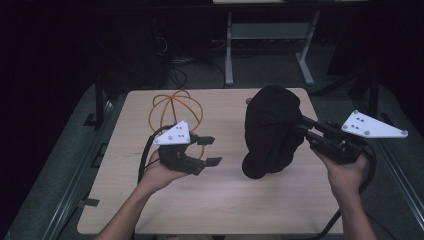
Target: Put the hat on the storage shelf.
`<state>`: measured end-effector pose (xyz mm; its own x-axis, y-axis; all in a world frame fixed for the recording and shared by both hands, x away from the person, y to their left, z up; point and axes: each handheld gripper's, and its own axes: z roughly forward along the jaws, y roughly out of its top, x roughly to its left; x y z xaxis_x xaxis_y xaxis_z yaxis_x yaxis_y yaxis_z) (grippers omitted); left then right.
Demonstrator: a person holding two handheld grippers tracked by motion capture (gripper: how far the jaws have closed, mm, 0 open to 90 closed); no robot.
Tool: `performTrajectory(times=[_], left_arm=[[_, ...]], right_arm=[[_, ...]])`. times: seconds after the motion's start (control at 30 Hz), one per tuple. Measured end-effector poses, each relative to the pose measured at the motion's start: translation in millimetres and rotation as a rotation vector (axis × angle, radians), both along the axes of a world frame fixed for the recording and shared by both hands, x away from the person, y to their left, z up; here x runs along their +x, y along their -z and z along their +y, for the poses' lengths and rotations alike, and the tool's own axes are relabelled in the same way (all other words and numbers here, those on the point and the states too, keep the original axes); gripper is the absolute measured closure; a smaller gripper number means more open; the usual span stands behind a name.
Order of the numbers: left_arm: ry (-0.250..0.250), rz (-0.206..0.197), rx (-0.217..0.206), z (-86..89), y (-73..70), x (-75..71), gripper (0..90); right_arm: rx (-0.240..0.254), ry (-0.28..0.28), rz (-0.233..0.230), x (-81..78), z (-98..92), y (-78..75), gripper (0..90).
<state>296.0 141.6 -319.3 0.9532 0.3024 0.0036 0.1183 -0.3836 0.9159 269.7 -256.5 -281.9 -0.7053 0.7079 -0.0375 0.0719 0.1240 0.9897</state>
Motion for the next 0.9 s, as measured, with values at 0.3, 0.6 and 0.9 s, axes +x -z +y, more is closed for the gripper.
performTrajectory(times=[0.3, 0.6, 0.9], left_arm=[[-0.034, -0.001, 0.035, 14.0, 21.2, -7.5, 33.8], [-0.081, -0.04, 0.072, 26.1, 43.8, -19.4, 32.6], [-0.09, -0.023, 0.065, 29.8, 59.1, -24.0, 32.0]], right_arm=[[-0.023, -0.015, -0.005, 13.8, 10.6, -21.8, 73.4], [-0.032, -0.049, -0.009, 34.6, 29.3, -46.4, 73.4], [-0.069, -0.092, 0.0, 57.2, 60.2, -61.8, 73.3]])
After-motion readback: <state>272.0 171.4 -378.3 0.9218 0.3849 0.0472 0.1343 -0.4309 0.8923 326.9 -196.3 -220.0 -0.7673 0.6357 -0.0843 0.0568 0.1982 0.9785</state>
